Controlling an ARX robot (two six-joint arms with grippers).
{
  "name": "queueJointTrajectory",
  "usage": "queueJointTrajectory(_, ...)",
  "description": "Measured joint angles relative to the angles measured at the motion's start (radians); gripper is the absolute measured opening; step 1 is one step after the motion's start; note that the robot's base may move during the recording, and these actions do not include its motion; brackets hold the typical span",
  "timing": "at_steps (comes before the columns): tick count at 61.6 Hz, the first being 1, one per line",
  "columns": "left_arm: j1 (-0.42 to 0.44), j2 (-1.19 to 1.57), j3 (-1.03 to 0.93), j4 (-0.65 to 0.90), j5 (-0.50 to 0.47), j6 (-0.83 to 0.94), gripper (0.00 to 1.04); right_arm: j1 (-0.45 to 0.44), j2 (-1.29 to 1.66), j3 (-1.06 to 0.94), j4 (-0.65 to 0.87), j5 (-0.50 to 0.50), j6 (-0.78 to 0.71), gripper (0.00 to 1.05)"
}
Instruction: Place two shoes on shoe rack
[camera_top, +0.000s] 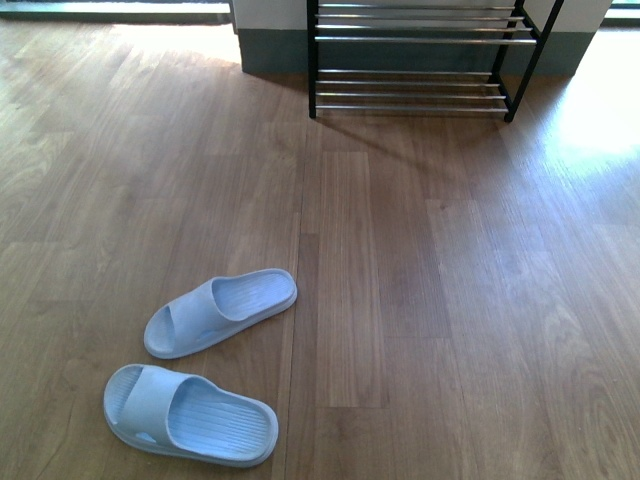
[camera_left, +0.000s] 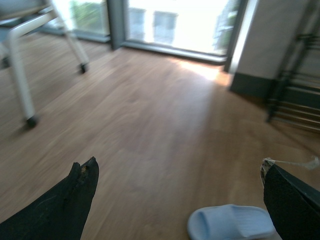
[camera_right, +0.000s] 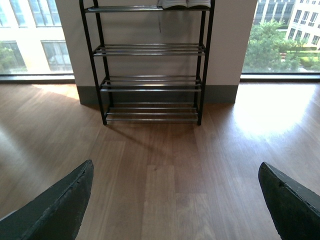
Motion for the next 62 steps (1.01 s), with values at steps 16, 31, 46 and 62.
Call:
queueJointTrajectory(16,0.003,1.427,0.44,0.335,0.22,-0.338,0.95,0.0,0.0,0.0,0.0,0.0,0.0,0.96)
queueJointTrajectory(31,-0.064,1.899,0.664,0.21,0.296,-0.355,0.95,0.0,0.0,0.0,0.0,0.0,0.0,0.96)
queueJointTrajectory(46,-0.086,2.103,0.883,0.049,0.341,-0.401,0.95,0.0,0.0,0.0,0.0,0.0,0.0,0.96)
queueJointTrajectory(62,-0.09,2.294,1.122,-0.104,0.397,-0.432,0.95,0.0,0.0,0.0,0.0,0.0,0.0,0.96)
